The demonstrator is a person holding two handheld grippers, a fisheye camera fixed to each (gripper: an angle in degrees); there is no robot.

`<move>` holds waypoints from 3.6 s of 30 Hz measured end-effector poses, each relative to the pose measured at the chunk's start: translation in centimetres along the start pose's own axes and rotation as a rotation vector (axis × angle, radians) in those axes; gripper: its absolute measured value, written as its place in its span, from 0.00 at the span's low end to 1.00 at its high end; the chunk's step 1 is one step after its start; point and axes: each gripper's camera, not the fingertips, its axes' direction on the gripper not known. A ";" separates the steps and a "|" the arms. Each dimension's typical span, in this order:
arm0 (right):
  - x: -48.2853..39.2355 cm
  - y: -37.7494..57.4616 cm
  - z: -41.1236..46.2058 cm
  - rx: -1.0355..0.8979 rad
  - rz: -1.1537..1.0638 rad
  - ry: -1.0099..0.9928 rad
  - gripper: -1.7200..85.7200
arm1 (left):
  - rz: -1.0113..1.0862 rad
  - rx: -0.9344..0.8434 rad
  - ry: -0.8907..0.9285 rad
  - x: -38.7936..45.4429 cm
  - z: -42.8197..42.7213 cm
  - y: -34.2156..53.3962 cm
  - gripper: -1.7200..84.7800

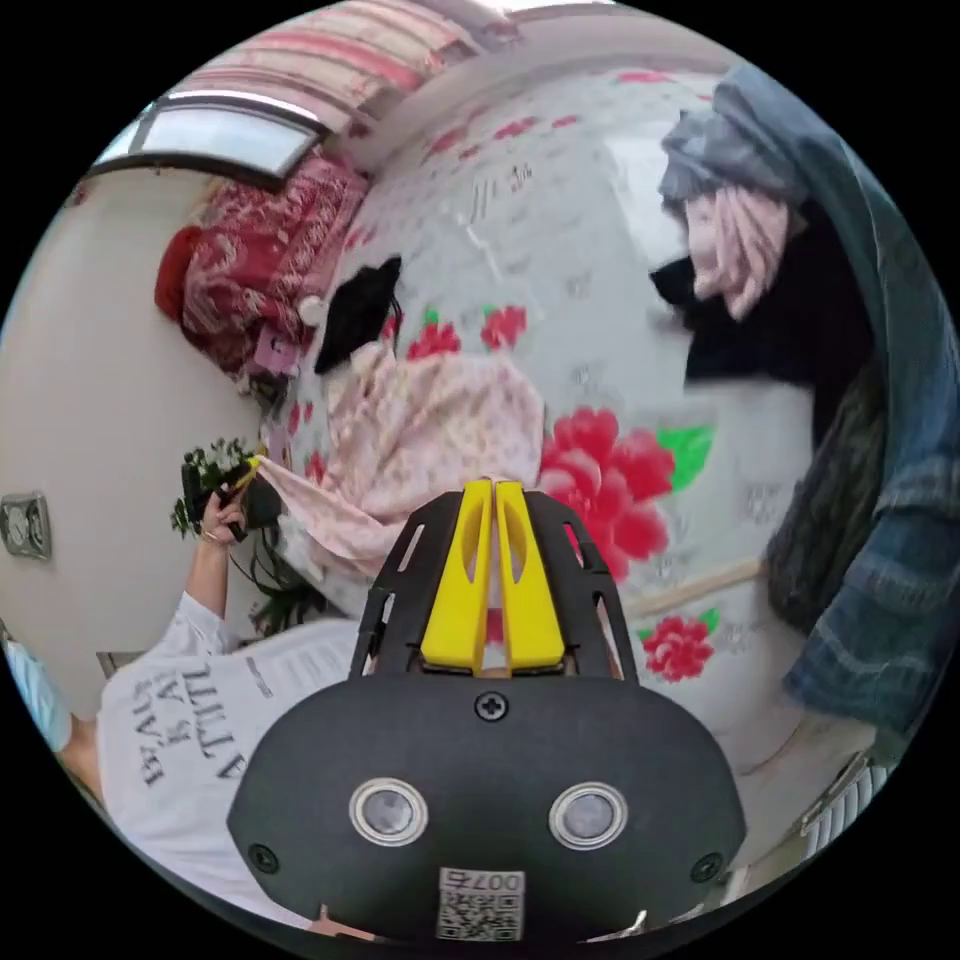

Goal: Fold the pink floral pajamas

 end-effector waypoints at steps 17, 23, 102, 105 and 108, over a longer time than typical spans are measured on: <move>-28.2 23.9 -48.2 1.306 -0.831 -0.014 0.02 | 0.487 1.074 0.223 21.2 -46.4 12.1 0.01; -26.8 31.5 -45.8 1.143 -0.864 -0.017 0.02 | 0.487 1.082 0.173 18.0 -47.7 22.8 0.01; -0.8 45.9 -16.0 0.298 -0.057 0.121 0.02 | 0.020 0.149 0.042 -1.9 -15.7 36.7 0.01; 1.3 45.1 -13.5 0.211 0.009 0.094 0.02 | -0.042 0.080 0.059 -3.4 -13.0 36.3 0.01; 2.4 43.1 -12.2 0.172 0.050 0.065 0.02 | -0.055 0.029 0.055 -3.5 -10.8 34.3 0.01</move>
